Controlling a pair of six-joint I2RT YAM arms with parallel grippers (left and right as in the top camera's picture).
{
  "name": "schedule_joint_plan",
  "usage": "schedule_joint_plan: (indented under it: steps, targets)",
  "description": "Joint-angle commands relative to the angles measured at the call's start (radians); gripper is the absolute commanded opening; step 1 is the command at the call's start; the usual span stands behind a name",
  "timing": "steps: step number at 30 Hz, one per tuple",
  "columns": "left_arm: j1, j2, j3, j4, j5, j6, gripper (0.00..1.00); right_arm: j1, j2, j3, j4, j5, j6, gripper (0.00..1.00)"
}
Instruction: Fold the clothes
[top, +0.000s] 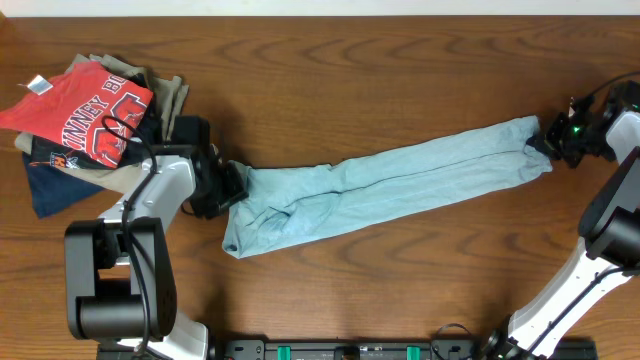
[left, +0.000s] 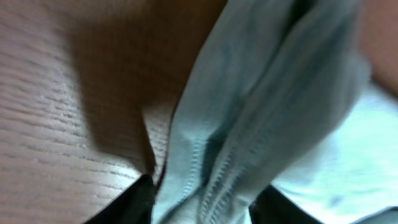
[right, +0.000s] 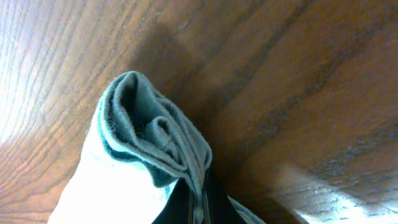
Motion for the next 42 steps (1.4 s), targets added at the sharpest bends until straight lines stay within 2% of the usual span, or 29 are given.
schedule_joint_plan:
  steps: [1, 2, 3, 4, 10, 17, 18, 19, 20, 21, 23, 27, 28, 32, 38, 40, 42]
  targets:
    - [-0.003, 0.009, -0.051, 0.039, -0.007, 0.030, 0.38, -0.005, 0.015, -0.008, -0.010, -0.002, 0.004, 0.01]
    - [-0.003, 0.011, -0.060, 0.054, -0.007, 0.030, 0.31, -0.005, 0.015, -0.008, -0.012, -0.002, -0.001, 0.01]
    - [-0.003, 0.013, -0.067, 0.072, -0.007, 0.035, 0.15, -0.005, 0.015, -0.008, -0.013, -0.002, -0.002, 0.01]
    - [-0.003, 0.014, -0.069, 0.089, -0.007, 0.043, 0.07, -0.005, 0.015, -0.008, -0.013, -0.002, -0.002, 0.01]
    - [0.008, 0.015, -0.034, 0.257, -0.044, 0.069, 0.06, -0.005, 0.015, -0.008, -0.018, -0.002, -0.002, 0.01]
    - [0.043, 0.015, 0.130, 0.312, -0.086, 0.070, 0.06, -0.004, 0.015, -0.008, -0.062, -0.003, 0.006, 0.01]
    - [0.046, 0.016, 0.148, 0.312, -0.086, 0.070, 0.07, -0.003, 0.015, -0.008, -0.071, -0.003, 0.006, 0.01]
    - [0.051, 0.016, 0.164, 0.311, -0.086, 0.070, 0.13, -0.002, 0.015, -0.008, -0.083, -0.003, 0.006, 0.01]
    - [0.055, 0.016, 0.174, 0.307, -0.085, 0.070, 0.25, -0.002, 0.015, -0.008, -0.093, -0.002, 0.006, 0.01]
    - [0.057, 0.016, 0.181, 0.299, -0.085, 0.070, 0.44, -0.001, 0.015, -0.008, -0.102, -0.002, 0.006, 0.01]
    - [0.057, 0.016, 0.183, 0.268, -0.080, 0.070, 0.68, 0.003, 0.015, -0.008, -0.116, -0.002, 0.005, 0.01]
    - [0.054, 0.015, 0.183, 0.132, -0.031, 0.069, 0.96, 0.003, 0.015, -0.009, -0.128, -0.002, -0.001, 0.01]
    - [0.054, 0.015, 0.183, 0.087, 0.005, 0.069, 0.99, 0.003, 0.015, -0.009, -0.129, -0.002, -0.002, 0.01]
    - [0.048, 0.015, 0.180, -0.014, 0.148, 0.048, 0.99, 0.003, 0.015, -0.009, -0.130, -0.002, -0.002, 0.01]
    - [0.016, 0.022, 0.162, -0.010, 0.159, -0.075, 0.98, 0.003, 0.015, -0.009, -0.130, -0.002, -0.021, 0.01]
    - [0.005, 0.027, 0.161, 0.007, 0.159, -0.108, 0.93, 0.003, 0.015, -0.009, -0.134, 0.002, -0.026, 0.01]
    - [-0.009, 0.037, 0.160, 0.022, 0.159, -0.127, 0.81, 0.003, 0.015, -0.009, -0.139, 0.002, -0.033, 0.01]
